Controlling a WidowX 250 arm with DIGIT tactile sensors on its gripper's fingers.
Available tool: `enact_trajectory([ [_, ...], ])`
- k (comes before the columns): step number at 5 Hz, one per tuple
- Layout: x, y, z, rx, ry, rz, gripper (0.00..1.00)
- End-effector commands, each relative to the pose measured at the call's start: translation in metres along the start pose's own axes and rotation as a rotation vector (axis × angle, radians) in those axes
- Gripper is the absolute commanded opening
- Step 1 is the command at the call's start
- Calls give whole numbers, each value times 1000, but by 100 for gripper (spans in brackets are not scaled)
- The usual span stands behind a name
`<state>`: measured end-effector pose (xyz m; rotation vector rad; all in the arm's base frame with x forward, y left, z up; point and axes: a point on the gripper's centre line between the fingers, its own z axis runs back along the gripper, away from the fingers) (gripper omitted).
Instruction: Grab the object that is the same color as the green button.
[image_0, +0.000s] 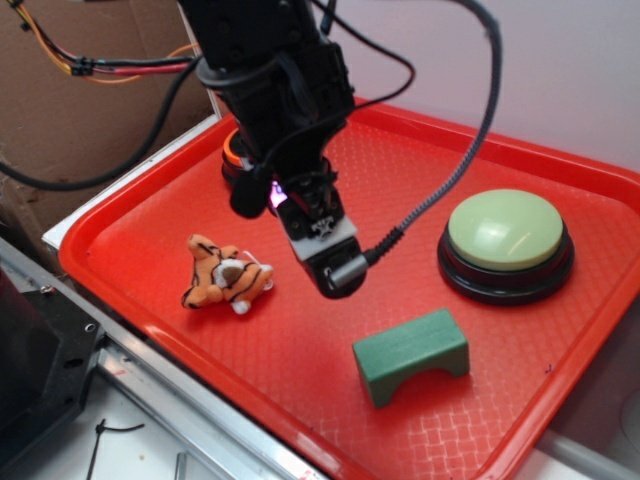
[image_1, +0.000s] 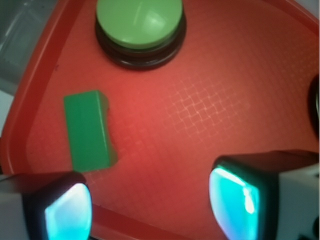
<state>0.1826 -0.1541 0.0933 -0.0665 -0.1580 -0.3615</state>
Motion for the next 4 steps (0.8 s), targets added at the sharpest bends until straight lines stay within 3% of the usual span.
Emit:
enact_trajectory([
  [1, 19, -56, -51, 23, 65, -110, 100],
  [3, 19, -62, -70, 34, 88, -117, 100],
  [4, 20, -60, -79, 40, 112, -98, 93],
])
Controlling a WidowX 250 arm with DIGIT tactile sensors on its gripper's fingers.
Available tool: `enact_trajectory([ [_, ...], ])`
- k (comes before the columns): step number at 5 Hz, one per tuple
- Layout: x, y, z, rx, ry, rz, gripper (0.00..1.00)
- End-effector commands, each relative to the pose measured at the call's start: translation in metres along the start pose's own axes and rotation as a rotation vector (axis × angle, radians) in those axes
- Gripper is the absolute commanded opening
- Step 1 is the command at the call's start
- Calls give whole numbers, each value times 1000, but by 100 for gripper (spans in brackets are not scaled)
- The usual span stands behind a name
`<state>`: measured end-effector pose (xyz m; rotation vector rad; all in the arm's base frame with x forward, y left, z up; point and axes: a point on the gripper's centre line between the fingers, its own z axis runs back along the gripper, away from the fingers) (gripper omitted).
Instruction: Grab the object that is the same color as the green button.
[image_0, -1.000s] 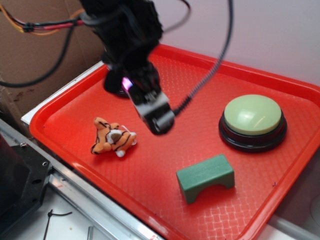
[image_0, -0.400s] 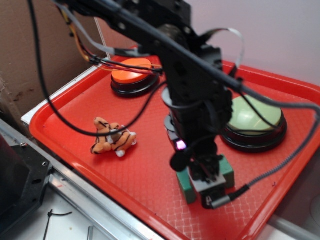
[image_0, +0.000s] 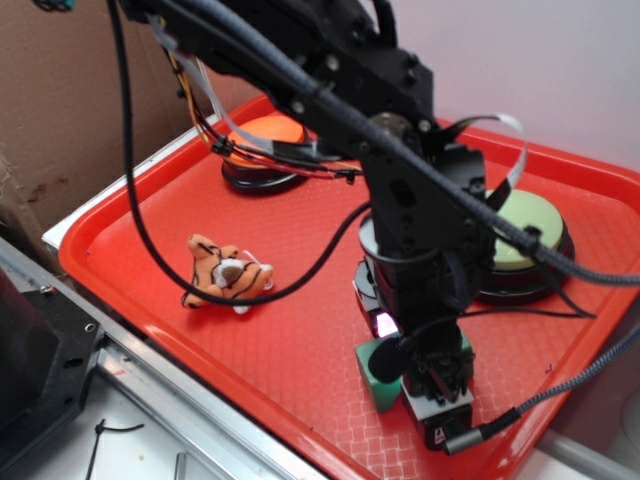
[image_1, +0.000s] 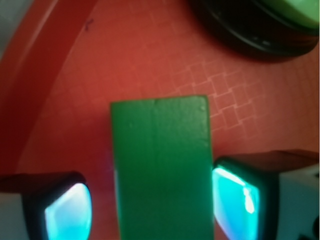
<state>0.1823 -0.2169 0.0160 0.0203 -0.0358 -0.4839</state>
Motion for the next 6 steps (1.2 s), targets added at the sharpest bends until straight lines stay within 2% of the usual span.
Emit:
enact_trajectory([
  [1, 9, 4, 6, -20, -35, 60, 0],
  [2, -1, 15, 26, -24, -18, 30, 0],
  [3, -16, 33, 59, 4, 0, 80, 0],
  [4, -40, 68, 96, -8, -25, 171, 0],
  [6, -72, 125, 138, -46, -104, 407, 0],
])
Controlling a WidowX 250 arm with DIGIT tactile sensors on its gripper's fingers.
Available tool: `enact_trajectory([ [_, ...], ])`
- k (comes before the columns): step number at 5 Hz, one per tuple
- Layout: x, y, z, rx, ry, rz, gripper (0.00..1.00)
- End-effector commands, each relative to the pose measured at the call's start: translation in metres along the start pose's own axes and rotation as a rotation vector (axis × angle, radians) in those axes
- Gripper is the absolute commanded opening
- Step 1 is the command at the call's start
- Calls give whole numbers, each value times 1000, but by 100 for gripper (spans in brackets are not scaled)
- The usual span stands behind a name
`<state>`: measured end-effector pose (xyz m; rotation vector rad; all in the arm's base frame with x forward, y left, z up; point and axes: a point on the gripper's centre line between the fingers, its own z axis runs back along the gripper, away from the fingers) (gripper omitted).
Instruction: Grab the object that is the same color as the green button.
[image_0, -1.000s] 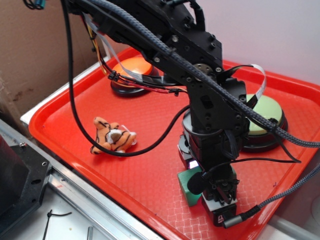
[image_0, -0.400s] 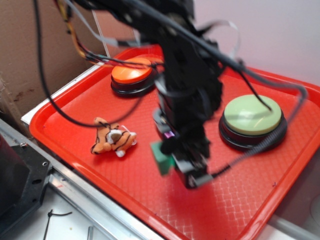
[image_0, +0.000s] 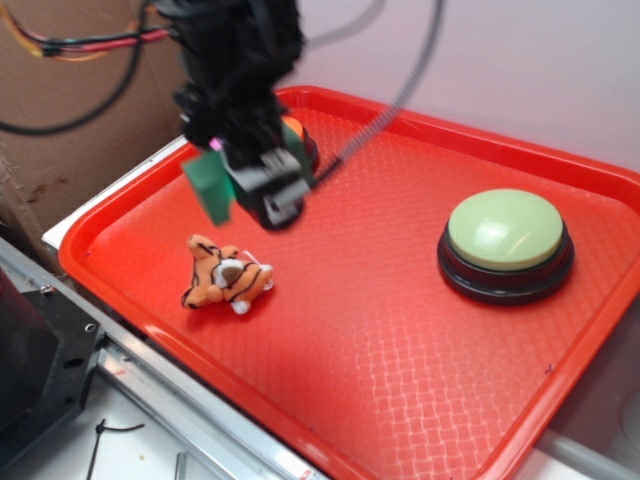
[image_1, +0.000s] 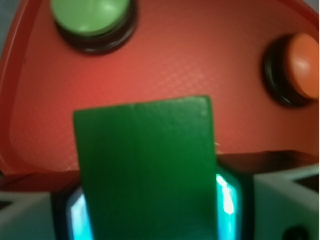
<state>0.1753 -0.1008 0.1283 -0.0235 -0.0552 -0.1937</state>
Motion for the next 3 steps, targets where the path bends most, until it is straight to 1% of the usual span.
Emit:
enact_trajectory([
  [1, -5, 48, 37, -18, -85, 214, 0],
  [2, -1, 63, 35, 1, -59, 276, 0],
  [3, 4, 60, 31, -25, -30, 260, 0],
])
